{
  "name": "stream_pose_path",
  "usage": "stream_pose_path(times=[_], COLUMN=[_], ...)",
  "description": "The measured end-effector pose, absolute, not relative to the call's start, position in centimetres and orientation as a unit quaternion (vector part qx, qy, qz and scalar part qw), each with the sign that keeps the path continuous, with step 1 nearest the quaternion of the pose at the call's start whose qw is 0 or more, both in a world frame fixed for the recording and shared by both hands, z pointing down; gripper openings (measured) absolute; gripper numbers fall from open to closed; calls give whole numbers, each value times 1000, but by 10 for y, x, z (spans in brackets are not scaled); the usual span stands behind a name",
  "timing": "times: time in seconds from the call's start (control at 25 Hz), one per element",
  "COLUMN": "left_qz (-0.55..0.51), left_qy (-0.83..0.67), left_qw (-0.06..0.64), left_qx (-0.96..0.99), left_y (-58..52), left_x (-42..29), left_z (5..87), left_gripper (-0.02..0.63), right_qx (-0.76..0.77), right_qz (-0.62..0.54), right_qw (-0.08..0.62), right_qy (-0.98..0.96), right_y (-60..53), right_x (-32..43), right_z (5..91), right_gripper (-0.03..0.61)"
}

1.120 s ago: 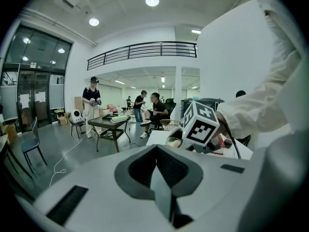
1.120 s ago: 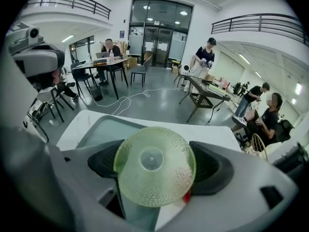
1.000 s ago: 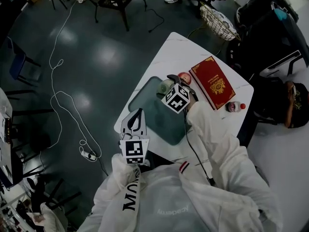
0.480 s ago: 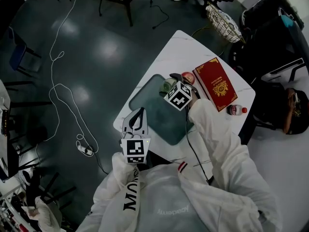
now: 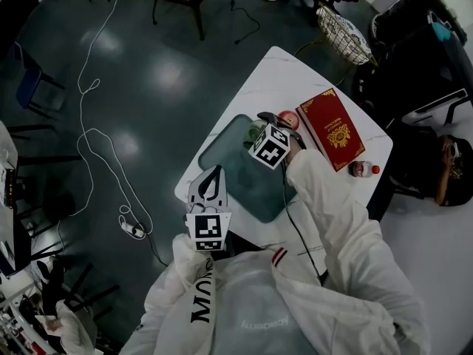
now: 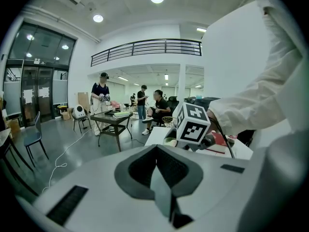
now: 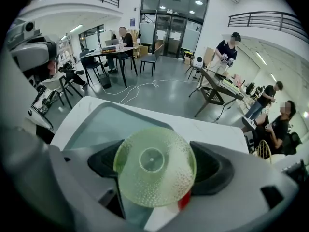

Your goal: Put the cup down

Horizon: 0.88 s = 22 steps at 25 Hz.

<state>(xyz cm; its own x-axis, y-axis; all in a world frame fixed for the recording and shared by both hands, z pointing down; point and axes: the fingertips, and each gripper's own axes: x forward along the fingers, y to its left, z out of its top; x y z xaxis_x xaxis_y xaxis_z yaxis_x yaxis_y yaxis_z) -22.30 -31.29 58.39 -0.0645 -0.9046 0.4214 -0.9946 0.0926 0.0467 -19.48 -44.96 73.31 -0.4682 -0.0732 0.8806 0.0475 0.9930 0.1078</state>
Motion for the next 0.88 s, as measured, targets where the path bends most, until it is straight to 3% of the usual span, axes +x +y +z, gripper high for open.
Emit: stream_pose_path(times=[0.88], left_qz=[136], left_qy=[-713], left_qw=[184], left_qx=[663], left_y=[-307], left_x=[-221], left_z=[588], left_gripper=[12], right_qx=[24], right_qz=[-6], right_qw=[490], right_qy=[-871], right_y=[-457], right_x=[-197], right_z=[731], right_gripper=[416])
